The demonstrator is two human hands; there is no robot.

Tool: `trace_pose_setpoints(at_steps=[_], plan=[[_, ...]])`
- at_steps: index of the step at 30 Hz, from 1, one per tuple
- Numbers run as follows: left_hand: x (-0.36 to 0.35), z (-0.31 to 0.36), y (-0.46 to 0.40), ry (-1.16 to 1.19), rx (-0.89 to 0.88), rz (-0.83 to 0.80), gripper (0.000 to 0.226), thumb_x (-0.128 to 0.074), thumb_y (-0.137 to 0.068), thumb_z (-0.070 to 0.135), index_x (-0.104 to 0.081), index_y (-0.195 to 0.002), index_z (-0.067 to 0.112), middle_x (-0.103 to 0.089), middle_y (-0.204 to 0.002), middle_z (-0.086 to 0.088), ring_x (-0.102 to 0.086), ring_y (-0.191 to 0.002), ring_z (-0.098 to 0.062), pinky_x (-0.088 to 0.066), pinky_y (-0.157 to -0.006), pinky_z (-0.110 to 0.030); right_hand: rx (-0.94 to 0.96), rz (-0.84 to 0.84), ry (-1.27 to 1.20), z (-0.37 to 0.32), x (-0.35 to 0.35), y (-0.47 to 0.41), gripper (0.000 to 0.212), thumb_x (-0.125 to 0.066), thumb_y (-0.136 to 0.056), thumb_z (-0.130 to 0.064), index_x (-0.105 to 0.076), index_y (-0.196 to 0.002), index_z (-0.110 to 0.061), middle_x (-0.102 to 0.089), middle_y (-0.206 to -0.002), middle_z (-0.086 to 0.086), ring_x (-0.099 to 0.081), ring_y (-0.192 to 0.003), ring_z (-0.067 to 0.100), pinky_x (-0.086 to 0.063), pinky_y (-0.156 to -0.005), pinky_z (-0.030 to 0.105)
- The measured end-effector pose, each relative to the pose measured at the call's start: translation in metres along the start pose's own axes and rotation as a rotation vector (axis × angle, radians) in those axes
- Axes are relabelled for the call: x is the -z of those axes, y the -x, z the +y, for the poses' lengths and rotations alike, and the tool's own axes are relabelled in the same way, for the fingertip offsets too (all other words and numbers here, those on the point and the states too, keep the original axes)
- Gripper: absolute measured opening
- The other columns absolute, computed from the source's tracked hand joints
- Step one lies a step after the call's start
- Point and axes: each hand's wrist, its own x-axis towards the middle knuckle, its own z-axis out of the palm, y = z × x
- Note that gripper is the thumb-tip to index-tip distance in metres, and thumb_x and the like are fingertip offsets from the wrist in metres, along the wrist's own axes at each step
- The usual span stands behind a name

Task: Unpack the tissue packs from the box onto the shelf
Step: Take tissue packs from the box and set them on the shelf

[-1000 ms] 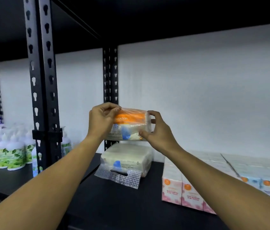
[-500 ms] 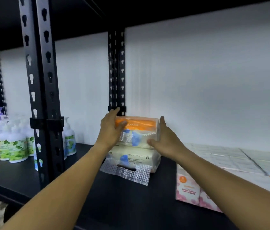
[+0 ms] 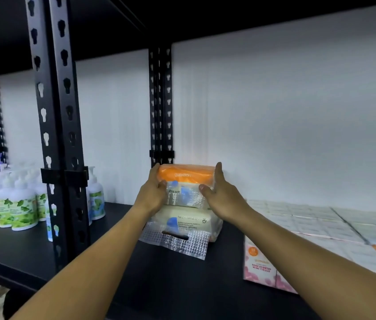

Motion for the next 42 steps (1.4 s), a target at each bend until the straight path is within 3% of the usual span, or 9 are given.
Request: trace_pose_setpoints(at_steps=[4, 9, 14, 18, 25, 31, 37, 42], plan=[[0.004, -0.005, -0.006, 0.002, 0.024, -0.012, 0.056, -0.037, -0.104, 0.02, -0.015, -0.155, 0.03, -0.048, -0.146, -0.01, -0.05, -0.127, -0.027, -0.041, -0.096, -0.034, -0.007, -0.019, 0.014, -0.003, 0.004, 0.001, 0.083, -0.045, -0.102, -0.043, 0.016, -0.155, -0.024, -0.048, -0.148, 0.012, -0.061, -0.113, 0.024, -0.038, -0.083, 0.025], [0.011, 0.006, 0.006, -0.03, 0.008, 0.028, 0.057, -0.036, -0.105, 0.023, -0.014, -0.156, 0.032, -0.039, -0.154, -0.007, -0.042, -0.137, -0.029, -0.035, -0.099, -0.031, -0.018, -0.023, 0.035, -0.005, 0.011, 0.011, 0.084, -0.044, -0.101, -0.046, 0.016, -0.156, -0.026, -0.032, -0.158, 0.01, -0.048, -0.133, 0.028, -0.035, -0.09, 0.025], [0.025, 0.028, 0.024, 0.012, 0.0, 0.073, 0.051, -0.034, -0.106, 0.032, -0.021, -0.155, 0.026, -0.036, -0.155, -0.008, -0.037, -0.141, -0.026, -0.03, -0.109, -0.033, -0.033, -0.007, 0.08, -0.015, 0.03, 0.033, 0.081, -0.044, -0.101, -0.046, 0.011, -0.157, -0.024, -0.038, -0.155, 0.012, -0.048, -0.132, 0.027, -0.035, -0.089, 0.025], [0.031, 0.049, 0.055, 0.054, 0.008, 0.107, 0.046, -0.033, -0.106, 0.03, -0.03, -0.152, 0.024, -0.043, -0.151, -0.007, -0.042, -0.136, -0.027, -0.034, -0.103, -0.031, -0.063, -0.013, 0.118, -0.028, 0.054, 0.065, 0.079, -0.043, -0.101, -0.047, 0.007, -0.158, -0.023, -0.031, -0.159, 0.01, -0.036, -0.143, 0.026, -0.032, -0.104, 0.029], [0.03, 0.092, 0.131, 0.078, -0.012, 0.002, 0.048, -0.036, -0.104, 0.028, -0.032, -0.151, 0.022, -0.037, -0.155, -0.001, -0.039, -0.139, -0.021, -0.031, -0.101, -0.024, -0.123, -0.006, 0.153, -0.046, 0.083, 0.143, 0.075, -0.043, -0.101, -0.048, 0.0, -0.158, -0.025, -0.031, -0.159, 0.008, -0.046, -0.135, 0.024, -0.035, -0.094, 0.027], [0.019, 0.138, 0.194, 0.089, -0.111, -0.074, 0.049, -0.041, -0.102, 0.027, -0.034, -0.151, 0.02, -0.037, -0.154, 0.002, -0.039, -0.139, -0.021, -0.032, -0.11, -0.029, -0.157, 0.045, 0.145, -0.042, 0.107, 0.218, 0.076, -0.045, -0.099, -0.05, -0.005, -0.158, -0.026, -0.031, -0.159, 0.006, -0.033, -0.144, 0.023, -0.031, -0.11, 0.033], [-0.01, 0.166, 0.278, 0.073, -0.207, -0.178, 0.052, -0.048, -0.1, 0.029, -0.035, -0.149, 0.024, -0.039, -0.152, 0.006, -0.037, -0.14, -0.013, -0.031, -0.107, -0.025, -0.152, 0.066, 0.171, -0.02, 0.131, 0.31, 0.073, -0.049, -0.098, -0.048, -0.012, -0.158, -0.027, -0.026, -0.161, -0.001, -0.029, -0.146, 0.017, -0.029, -0.113, 0.032], [-0.04, 0.157, 0.357, 0.027, -0.219, -0.27, 0.054, -0.048, -0.099, 0.036, -0.033, -0.15, 0.031, -0.033, -0.156, 0.011, -0.029, -0.144, -0.01, -0.027, -0.117, -0.034, -0.15, 0.078, 0.345, 0.013, 0.141, 0.386, 0.073, -0.046, -0.097, -0.053, -0.01, -0.157, -0.033, -0.026, -0.161, -0.002, -0.036, -0.142, 0.018, -0.04, -0.108, 0.036]])
